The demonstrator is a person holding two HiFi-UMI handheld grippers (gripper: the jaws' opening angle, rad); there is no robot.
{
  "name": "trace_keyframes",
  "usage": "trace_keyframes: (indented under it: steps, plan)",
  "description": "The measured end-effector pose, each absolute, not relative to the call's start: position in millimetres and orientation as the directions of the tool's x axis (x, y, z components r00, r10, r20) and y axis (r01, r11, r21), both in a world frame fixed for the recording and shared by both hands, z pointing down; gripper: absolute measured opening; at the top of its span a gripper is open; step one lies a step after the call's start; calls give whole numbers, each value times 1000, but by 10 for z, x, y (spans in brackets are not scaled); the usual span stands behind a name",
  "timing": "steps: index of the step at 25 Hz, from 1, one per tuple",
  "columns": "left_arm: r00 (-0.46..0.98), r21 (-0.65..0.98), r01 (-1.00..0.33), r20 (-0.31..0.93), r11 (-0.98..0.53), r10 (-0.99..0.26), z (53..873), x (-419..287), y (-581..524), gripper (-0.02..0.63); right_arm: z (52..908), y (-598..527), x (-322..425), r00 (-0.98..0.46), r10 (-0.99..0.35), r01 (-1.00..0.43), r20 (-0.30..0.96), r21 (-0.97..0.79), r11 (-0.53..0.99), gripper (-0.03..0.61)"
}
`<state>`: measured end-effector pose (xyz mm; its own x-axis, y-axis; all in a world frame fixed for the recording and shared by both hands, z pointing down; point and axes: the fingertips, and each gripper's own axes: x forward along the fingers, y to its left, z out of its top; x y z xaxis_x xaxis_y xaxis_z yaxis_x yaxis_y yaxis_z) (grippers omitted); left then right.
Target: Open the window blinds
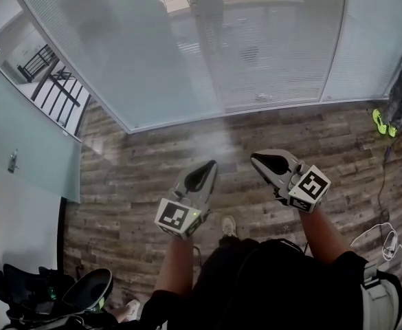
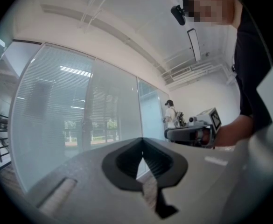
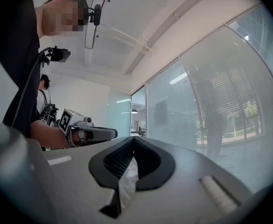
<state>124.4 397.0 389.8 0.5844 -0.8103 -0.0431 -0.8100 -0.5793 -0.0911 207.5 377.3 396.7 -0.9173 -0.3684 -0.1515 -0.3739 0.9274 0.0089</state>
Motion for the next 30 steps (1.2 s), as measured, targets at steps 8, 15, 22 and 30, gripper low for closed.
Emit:
trace_keyframes:
  steps: [8,15,22,30]
  plan:
    - [594,-116,-802,-52,-586,-802,3914,913,3476,5,3798,3296,1765,-907,-387,-391,-166,-8,920,5]
    - [624,-91,-780,-48,-619,-780,3748,693,3044,5,3720,2872,1479,-892,-420,-423,-167,-16,906,5]
    - [659,-118,-751,-59,-650,-750,3778,433,2659,5,3761,2504,1215,-884,-434,-441,-177,0,898,5]
    - [664,-133,-746,-77,-653,-743,3913,66,2342,5,3767,2214,871,-879,-439,-449,-184,12,894,5]
